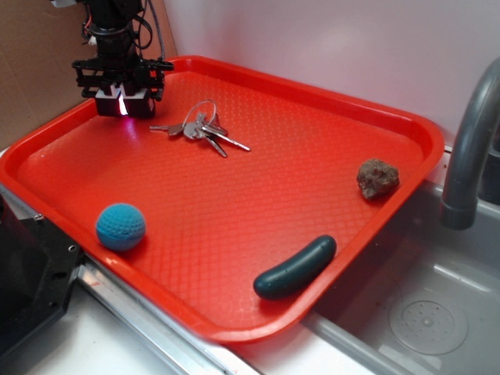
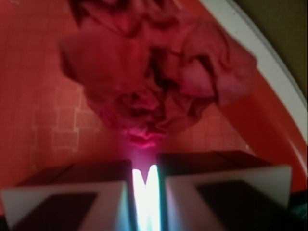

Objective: Grab the red paper.

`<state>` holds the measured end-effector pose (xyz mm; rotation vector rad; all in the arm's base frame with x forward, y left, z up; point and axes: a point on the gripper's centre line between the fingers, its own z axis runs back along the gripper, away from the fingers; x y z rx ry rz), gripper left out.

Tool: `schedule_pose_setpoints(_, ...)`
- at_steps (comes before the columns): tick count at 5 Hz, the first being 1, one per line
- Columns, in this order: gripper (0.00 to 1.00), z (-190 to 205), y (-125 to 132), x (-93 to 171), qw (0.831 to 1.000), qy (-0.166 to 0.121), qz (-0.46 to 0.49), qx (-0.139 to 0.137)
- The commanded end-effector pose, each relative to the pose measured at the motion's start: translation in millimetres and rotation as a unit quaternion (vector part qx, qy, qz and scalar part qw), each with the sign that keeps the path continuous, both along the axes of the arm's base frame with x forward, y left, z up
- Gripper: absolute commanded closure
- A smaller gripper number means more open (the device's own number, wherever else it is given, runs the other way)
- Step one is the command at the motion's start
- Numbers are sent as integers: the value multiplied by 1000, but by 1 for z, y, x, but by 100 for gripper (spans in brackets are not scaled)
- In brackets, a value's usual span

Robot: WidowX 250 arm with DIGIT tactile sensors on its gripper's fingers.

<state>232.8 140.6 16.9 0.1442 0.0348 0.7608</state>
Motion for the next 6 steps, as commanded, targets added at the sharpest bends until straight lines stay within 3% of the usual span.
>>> schedule_pose_setpoints(1,0,42,9,-8,998,-49,-41,11)
schedule_pose_setpoints(2,0,49,13,0,996,-81,-30,-6)
schedule_pose_setpoints(3,0,57,16,8,995,-100,-6,-6)
schedule_pose_setpoints(4,0,57,17,11,994,-110,11,22)
schedule_pose_setpoints(6,0,57,18,16,993,-116,12,29)
